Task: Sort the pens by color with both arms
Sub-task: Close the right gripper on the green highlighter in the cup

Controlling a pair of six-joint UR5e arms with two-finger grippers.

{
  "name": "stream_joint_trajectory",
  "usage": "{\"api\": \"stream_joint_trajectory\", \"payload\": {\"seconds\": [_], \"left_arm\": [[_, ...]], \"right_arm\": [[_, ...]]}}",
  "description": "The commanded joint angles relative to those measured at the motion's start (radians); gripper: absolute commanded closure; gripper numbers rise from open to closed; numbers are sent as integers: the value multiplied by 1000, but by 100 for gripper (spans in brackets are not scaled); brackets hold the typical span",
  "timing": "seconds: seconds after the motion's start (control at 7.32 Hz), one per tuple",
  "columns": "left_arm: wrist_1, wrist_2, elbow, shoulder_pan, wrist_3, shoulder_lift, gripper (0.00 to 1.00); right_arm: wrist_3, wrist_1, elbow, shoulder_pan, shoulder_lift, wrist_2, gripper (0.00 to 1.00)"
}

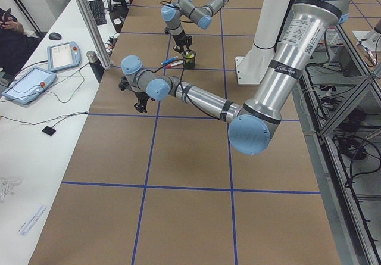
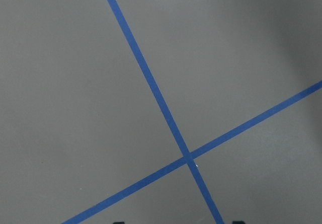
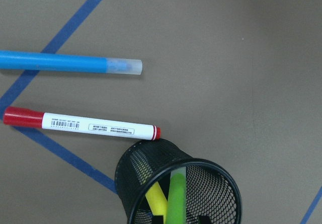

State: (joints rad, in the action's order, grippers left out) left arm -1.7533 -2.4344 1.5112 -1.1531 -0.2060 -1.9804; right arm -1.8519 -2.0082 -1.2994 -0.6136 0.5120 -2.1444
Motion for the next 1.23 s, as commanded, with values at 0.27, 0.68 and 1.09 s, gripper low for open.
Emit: {"api": "stream_joint_trajectory", "payload": {"seconds": [0.27, 0.68, 1.09], "left_arm": [[0, 0, 0, 1, -1, 0, 22], [0, 0, 0, 1, -1, 0, 22], [0, 0, -2, 3, -1, 0, 22]], "right_arm": [[-12, 3, 0, 20, -4, 0, 50], [-12, 5, 2, 23, -1, 1, 79], [-9, 5, 0, 21, -1, 3, 82]]}}
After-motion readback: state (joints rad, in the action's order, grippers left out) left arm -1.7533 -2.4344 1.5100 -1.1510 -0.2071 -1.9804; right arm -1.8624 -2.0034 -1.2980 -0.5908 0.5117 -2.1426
